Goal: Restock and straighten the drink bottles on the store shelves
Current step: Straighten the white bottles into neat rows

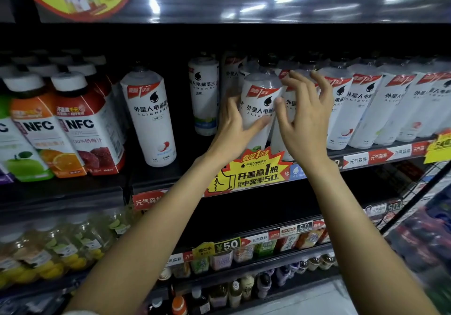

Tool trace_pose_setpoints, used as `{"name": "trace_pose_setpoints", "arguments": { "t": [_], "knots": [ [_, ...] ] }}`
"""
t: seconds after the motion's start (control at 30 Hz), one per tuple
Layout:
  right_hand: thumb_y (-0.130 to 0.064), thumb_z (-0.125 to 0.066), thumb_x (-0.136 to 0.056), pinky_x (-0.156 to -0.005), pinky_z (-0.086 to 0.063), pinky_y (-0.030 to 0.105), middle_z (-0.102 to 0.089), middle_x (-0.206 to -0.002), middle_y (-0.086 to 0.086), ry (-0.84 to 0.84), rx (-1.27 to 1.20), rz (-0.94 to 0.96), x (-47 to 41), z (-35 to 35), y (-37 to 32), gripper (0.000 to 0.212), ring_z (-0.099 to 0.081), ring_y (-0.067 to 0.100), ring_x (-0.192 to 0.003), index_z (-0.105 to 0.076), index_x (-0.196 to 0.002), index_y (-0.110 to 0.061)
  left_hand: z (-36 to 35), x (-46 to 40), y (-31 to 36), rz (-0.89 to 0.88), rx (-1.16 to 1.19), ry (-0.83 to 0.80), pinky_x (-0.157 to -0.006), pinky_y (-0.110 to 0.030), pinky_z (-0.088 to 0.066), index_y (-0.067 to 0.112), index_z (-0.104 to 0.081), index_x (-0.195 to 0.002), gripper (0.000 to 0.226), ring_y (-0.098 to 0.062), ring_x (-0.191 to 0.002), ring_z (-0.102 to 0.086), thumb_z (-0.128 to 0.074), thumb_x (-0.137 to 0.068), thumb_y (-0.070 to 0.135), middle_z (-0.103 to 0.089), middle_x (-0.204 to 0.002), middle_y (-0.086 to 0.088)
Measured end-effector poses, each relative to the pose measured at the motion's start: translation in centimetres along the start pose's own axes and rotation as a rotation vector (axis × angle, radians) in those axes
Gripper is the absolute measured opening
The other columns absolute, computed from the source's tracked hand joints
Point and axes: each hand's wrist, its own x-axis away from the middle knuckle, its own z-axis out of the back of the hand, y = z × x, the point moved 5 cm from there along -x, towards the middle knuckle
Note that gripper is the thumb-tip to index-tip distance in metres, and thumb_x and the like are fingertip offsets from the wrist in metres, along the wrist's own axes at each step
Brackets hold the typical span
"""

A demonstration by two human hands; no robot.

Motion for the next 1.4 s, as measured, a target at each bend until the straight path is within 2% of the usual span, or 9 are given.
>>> {"name": "trace_pose_setpoints", "arguments": {
  "t": [0.23, 0.43, 0.63, 0.8, 0.97, 1.07, 1.17, 1.27, 1.4],
  "knots": [
    [-0.075, -0.044, -0.082, -0.111, 0.007, 0.061, -0.063, -0.122, -0.003, -0.146, 0.255, 0.033, -0.9, -1.4, -0.9, 0.081, -0.021, 0.023, -0.141, -0.048, -0.133, -0.012, -0.9, -0.2, -0.7, 0.068, 0.187, -0.084, -0.117, -0.042, -0.026, 0.017, 0.008, -0.149, 0.097, -0.019, -0.142, -0.024, -0.068, -0.088, 0.020, -0.014, -0.157, -0.008],
    [-0.068, -0.043, -0.084, -0.108, 0.005, 0.063, -0.067, -0.100, 0.010, -0.153, 0.291, 0.175, -2.7, -1.9, -1.4, 0.078, -0.031, 0.022, -0.129, -0.054, -0.125, -0.002, -1.1, -1.2, -1.4, 0.099, 0.151, -0.267, -0.121, -0.043, -0.006, 0.027, 0.021, -0.148, 0.122, -0.011, -0.147, 0.000, -0.076, -0.076, 0.041, 0.009, -0.160, 0.007],
    [-0.071, -0.045, -0.082, -0.109, 0.003, 0.067, -0.037, -0.149, 0.013, -0.254, 0.520, 0.224, -3.1, -0.3, -0.1, 0.077, -0.011, 0.037, -0.145, -0.058, -0.123, -0.008, -2.9, -1.4, -0.9, 0.139, 0.049, -0.239, -0.120, -0.049, -0.002, 0.024, 0.037, -0.141, 0.133, -0.021, -0.146, 0.018, -0.075, -0.072, 0.047, 0.030, -0.156, -0.002],
    [-0.072, -0.045, -0.082, -0.110, 0.002, 0.065, -0.034, -0.152, 0.010, -0.227, 0.486, 0.223, -3.5, -0.2, 0.0, 0.074, -0.011, 0.038, -0.145, -0.060, -0.122, -0.011, -2.1, -1.7, -1.3, 0.029, -0.128, -0.225, -0.118, -0.039, 0.012, 0.017, 0.032, -0.143, 0.120, -0.011, -0.140, 0.030, -0.071, -0.084, 0.035, 0.039, -0.151, -0.001],
    [-0.065, -0.041, -0.088, -0.112, 0.000, 0.061, -0.038, -0.149, 0.010, -0.209, 0.445, 0.202, -2.5, -0.8, 0.4, 0.074, -0.014, 0.035, -0.145, -0.053, -0.131, -0.006, -2.2, -2.3, -1.9, 0.007, -0.121, -0.296, -0.120, -0.050, -0.007, 0.023, 0.024, -0.148, 0.129, -0.021, -0.147, 0.015, -0.068, -0.064, 0.056, 0.025, -0.158, -0.002],
    [-0.056, -0.045, -0.092, -0.115, -0.003, 0.054, -0.040, -0.147, 0.013, -0.152, 0.329, 0.163, -1.7, -0.7, 0.2, 0.065, -0.017, 0.034, -0.144, -0.051, -0.132, -0.005, -1.0, -2.1, -2.0, -0.042, -0.126, -0.306, -0.120, -0.050, -0.005, 0.023, 0.021, -0.150, 0.118, -0.018, -0.146, 0.018, -0.065, -0.070, 0.038, 0.024, -0.158, 0.001],
    [-0.030, -0.054, -0.094, -0.112, -0.022, 0.042, -0.053, -0.134, 0.013, 0.010, 0.119, 0.200, -0.5, 0.4, -1.4, 0.038, -0.030, 0.029, -0.134, -0.059, -0.122, -0.004, 2.6, -0.4, -1.2, -0.152, -0.122, -0.084, -0.118, -0.047, -0.024, 0.028, -0.010, -0.153, 0.090, -0.018, -0.147, -0.013, -0.061, -0.078, 0.032, -0.013, -0.160, 0.001],
    [-0.007, -0.053, -0.090, -0.098, -0.037, 0.032, -0.066, -0.112, 0.009, 0.116, -0.076, 0.278, 1.0, 1.1, -4.3, 0.022, -0.048, 0.029, -0.113, -0.067, -0.106, -0.002, 6.7, 3.0, 0.6, -0.481, -0.337, 0.399, -0.101, -0.028, -0.043, 0.012, -0.048, -0.135, 0.056, -0.015, -0.121, -0.049, -0.060, -0.082, 0.024, -0.055, -0.131, -0.005],
    [-0.005, -0.056, -0.087, -0.089, -0.042, 0.031, -0.063, -0.112, 0.014, -0.128, -0.252, 0.258, 1.2, -2.8, -7.9, 0.025, -0.057, 0.032, -0.102, -0.063, -0.111, -0.001, 11.1, 6.0, -0.8, -0.502, -0.585, 0.880, -0.106, -0.032, -0.031, 0.015, -0.045, -0.127, 0.054, -0.024, -0.120, -0.045, -0.069, -0.079, 0.019, -0.055, -0.127, -0.014]
  ]
}}
